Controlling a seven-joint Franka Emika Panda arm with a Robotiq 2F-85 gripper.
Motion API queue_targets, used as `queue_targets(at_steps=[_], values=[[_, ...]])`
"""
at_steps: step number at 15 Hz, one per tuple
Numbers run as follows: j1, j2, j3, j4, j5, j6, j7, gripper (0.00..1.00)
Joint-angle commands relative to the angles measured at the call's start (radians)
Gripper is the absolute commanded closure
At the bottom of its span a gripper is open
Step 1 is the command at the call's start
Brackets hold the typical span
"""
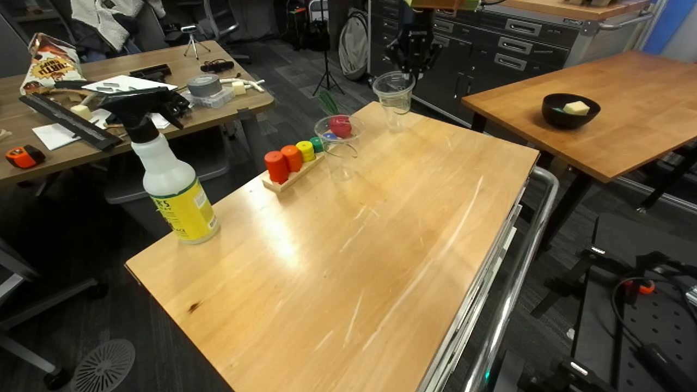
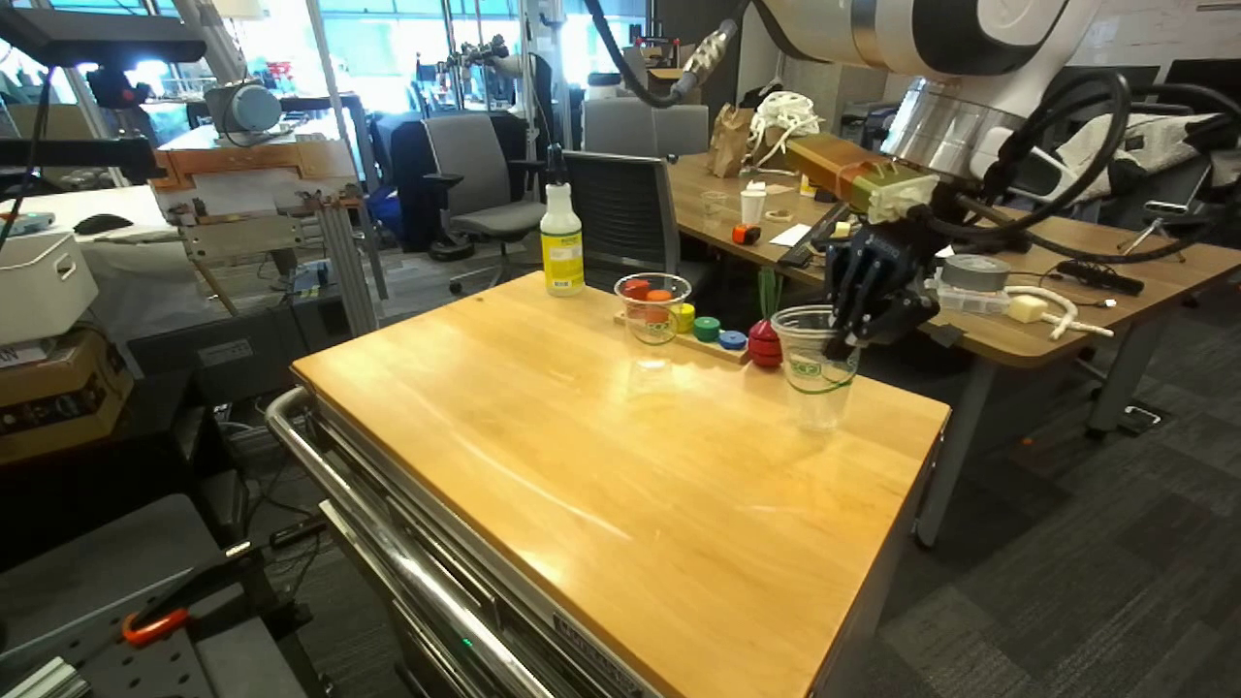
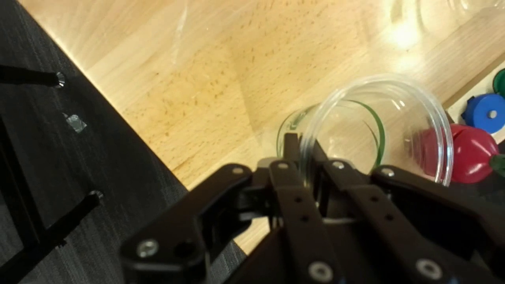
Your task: Stack the three cups together
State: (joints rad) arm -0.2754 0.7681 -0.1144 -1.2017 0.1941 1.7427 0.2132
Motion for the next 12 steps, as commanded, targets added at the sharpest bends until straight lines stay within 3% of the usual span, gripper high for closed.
queue_targets(at_steps=[1,6,12], values=[[-0.002,-0.054,-0.001,0.024,0.048,-0.089,0.078,0.98],[0.019,-0.197,0.03,0.001,0.096,-0.165,0.108,0.98],[0.082,-0.341,0.094,-0.11,0.108,-0.113,0.078,0.98]])
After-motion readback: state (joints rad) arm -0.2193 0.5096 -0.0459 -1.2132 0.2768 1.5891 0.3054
